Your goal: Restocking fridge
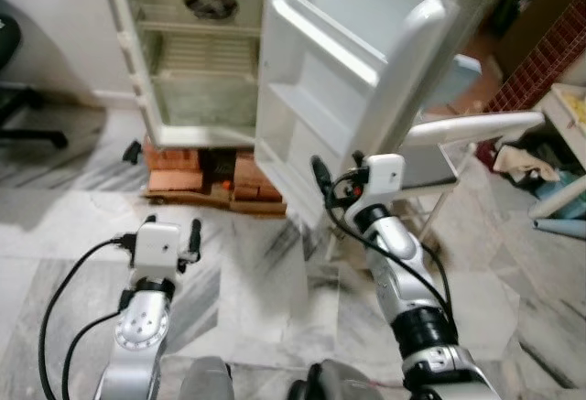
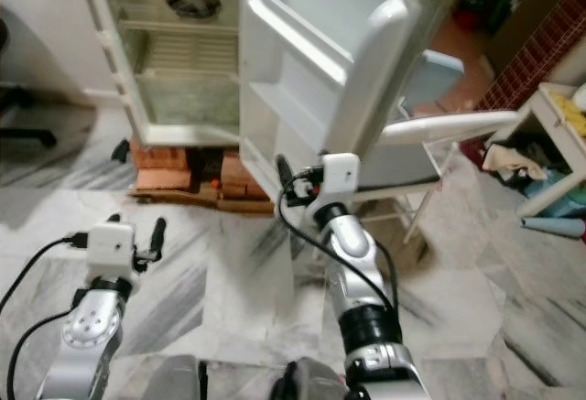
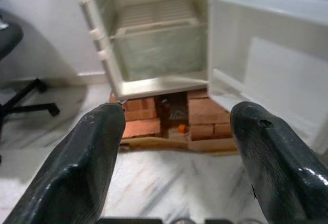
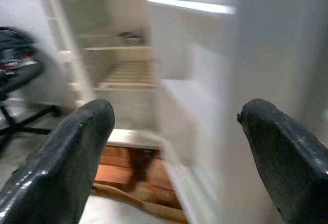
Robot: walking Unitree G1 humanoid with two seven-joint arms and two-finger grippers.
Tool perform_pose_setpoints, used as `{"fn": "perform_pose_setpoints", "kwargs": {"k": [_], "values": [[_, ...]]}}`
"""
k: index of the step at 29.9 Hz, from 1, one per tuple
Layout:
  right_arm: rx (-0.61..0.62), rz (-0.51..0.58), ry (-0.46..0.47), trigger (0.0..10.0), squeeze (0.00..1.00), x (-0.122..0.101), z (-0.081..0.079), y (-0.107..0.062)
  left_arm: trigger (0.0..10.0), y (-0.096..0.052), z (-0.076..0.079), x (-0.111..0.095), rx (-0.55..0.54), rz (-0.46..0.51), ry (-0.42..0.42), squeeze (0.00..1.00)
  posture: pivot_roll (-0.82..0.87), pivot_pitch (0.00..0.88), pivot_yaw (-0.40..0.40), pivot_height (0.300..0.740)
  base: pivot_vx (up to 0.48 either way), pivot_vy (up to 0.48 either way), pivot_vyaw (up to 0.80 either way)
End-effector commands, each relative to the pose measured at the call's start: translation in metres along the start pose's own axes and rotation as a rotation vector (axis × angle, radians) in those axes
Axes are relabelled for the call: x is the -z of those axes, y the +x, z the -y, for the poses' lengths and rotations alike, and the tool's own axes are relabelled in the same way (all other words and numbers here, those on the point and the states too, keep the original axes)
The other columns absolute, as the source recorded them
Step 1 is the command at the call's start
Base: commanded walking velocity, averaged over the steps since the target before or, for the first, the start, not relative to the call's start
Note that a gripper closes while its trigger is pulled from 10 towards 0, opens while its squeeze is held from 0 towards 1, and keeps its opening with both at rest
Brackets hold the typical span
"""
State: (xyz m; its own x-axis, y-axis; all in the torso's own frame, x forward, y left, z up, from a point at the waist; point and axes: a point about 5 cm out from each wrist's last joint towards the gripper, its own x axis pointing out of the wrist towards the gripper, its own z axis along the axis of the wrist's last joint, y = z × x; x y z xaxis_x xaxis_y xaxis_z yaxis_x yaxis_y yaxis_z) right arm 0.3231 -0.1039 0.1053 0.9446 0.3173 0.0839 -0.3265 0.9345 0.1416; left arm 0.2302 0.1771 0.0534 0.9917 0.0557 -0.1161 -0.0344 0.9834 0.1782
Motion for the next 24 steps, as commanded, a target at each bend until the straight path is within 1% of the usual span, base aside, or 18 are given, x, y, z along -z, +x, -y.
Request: {"fn": "perform_pose_setpoints", "kwargs": {"k": [1,6,9,12,15,18,24], "values": [[0.037,-0.019,0.003,10.0,0.00,0.0042,0.0115,-0.0046,10.0,0.0011,0.0046,-0.0041,0.017,0.018,-0.006,0.00,0.16,0.113,-0.078,0.740,0.465,0.000,0.00],[0.038,-0.012,0.003,10.0,0.00,0.0030,0.0116,-0.0032,10.0,0.0012,0.0042,-0.0040,0.011,0.014,-0.010,0.00,0.16,0.116,-0.076,0.740,0.465,0.000,0.00],[0.020,0.003,-0.005,10.0,0.00,0.0007,0.0077,-0.0016,10.0,0.0017,0.0033,-0.0027,0.004,0.007,-0.021,0.00,0.16,0.114,-0.076,0.740,0.480,0.000,0.00],[0.014,0.010,-0.015,10.0,0.00,0.0007,0.0062,-0.0018,10.0,0.0022,0.0039,-0.0029,0.008,0.010,-0.020,0.00,0.16,0.113,-0.076,0.740,0.292,0.000,0.00],[0.018,0.012,-0.019,10.0,0.00,0.0008,0.0070,-0.0017,10.0,0.0022,0.0048,-0.0043,0.017,0.023,-0.022,0.00,0.16,0.111,-0.076,0.740,0.000,0.000,0.51],[0.039,0.013,0.000,10.0,0.00,0.0008,0.0112,-0.0023,10.0,0.0023,0.0041,-0.0038,0.015,0.018,-0.020,0.00,0.16,0.111,-0.075,0.740,0.000,0.000,0.00],[0.052,0.012,-0.011,10.0,0.00,0.0016,0.0152,-0.0046,10.0,0.0026,0.0030,-0.0035,0.016,0.018,-0.014,0.00,0.16,0.110,-0.072,0.740,0.000,0.000,0.00]]}}
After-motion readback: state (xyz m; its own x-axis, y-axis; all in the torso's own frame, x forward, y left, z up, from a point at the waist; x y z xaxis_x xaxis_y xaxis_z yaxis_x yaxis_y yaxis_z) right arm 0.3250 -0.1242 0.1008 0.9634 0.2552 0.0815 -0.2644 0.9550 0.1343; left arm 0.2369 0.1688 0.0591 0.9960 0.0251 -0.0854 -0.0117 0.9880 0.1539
